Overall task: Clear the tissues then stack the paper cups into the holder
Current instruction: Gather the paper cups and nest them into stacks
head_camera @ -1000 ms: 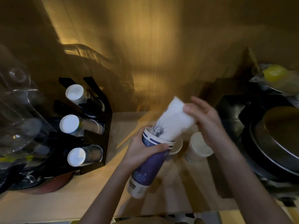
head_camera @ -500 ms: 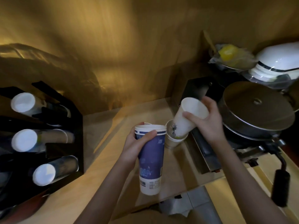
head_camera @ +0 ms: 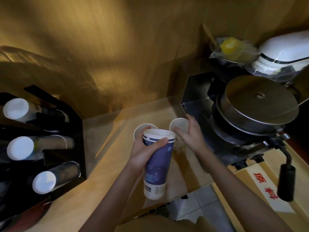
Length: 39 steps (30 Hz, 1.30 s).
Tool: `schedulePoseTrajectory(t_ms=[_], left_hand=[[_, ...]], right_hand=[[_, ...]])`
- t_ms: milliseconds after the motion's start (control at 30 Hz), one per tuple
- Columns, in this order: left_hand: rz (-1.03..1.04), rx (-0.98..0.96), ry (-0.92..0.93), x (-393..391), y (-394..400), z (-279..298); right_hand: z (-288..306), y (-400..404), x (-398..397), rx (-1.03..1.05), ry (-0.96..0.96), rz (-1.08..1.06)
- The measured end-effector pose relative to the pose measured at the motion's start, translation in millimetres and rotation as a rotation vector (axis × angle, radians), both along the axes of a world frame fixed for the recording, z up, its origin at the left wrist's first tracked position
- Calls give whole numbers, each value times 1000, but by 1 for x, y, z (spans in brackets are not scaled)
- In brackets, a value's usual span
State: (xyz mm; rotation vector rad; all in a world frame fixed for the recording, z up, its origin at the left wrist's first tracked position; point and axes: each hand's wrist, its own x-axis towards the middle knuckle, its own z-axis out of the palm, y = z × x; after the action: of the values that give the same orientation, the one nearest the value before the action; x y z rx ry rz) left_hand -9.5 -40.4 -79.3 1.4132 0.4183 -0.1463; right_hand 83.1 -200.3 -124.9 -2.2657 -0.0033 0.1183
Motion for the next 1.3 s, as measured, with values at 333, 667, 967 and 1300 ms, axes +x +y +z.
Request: schedulePoseTrajectory(t_ms=[333,667,967,1300], left_hand=[[-104,151,-90,-1,-13,0],[-127,137,-145,-6,-9,3],[-126,171,-100,-1,-7,7],[-97,146,-97,2,-10,8]], right_hand=[[73,15,-42,304,320,407],[68,16,-45,369,214,317],[69,20,-45,429,208,266],[73,16,-42,478,225,277]])
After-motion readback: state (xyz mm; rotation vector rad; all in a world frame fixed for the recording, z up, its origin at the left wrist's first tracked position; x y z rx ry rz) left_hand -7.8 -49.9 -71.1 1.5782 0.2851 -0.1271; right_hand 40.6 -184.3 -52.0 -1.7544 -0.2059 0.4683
